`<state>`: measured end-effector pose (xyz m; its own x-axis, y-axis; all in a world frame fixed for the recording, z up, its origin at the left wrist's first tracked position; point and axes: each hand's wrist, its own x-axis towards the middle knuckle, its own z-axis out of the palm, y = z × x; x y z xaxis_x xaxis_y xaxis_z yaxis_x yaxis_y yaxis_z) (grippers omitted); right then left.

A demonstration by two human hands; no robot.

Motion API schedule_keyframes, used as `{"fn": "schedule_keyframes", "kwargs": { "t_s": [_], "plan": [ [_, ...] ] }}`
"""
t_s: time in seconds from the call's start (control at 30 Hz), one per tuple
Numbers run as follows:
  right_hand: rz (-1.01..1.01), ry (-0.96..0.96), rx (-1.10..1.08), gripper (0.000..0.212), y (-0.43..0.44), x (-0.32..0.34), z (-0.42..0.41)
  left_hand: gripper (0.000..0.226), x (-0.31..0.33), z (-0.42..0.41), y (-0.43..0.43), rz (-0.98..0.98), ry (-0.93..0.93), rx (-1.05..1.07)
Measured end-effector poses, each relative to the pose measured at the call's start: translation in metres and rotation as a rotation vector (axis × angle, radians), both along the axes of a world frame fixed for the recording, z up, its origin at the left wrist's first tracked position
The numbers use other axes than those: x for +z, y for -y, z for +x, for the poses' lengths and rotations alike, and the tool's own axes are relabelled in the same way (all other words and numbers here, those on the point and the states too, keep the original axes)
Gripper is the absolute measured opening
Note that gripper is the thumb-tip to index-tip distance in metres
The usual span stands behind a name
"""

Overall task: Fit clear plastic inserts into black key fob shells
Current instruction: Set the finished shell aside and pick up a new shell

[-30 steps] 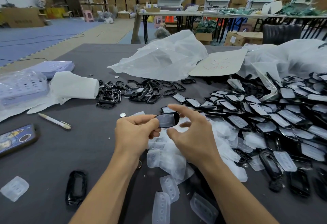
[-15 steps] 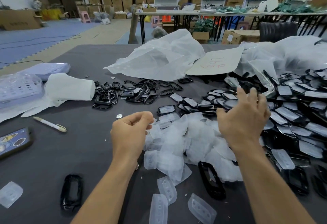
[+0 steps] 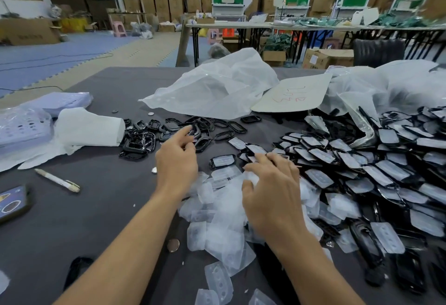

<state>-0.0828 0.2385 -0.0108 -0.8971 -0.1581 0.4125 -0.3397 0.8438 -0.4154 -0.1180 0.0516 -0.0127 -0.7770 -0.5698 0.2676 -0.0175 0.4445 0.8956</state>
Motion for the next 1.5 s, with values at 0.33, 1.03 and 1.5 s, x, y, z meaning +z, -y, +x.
{"fn": "schedule_keyframes", "kwargs": {
  "t_s": [0.33,1.03,1.5],
  "plan": [
    [-0.040,0.126,0.099,0.029,0.007,-0.016,-0.008,0.028,-0.003,-0.070,0.019,-0.673,0.385,-0.121],
    [-0.089,0.160,0.095,0.020,0.003,-0.015,-0.006,0.012,-0.006,0.045,-0.045,0.320,-0.034,-0.149],
    [-0.162,0.164,-0.259,0.039,-0.080,0.050,-0.131,0.029,-0.011,0.041,-0.034,0.228,0.061,-0.128]
  ]
}}
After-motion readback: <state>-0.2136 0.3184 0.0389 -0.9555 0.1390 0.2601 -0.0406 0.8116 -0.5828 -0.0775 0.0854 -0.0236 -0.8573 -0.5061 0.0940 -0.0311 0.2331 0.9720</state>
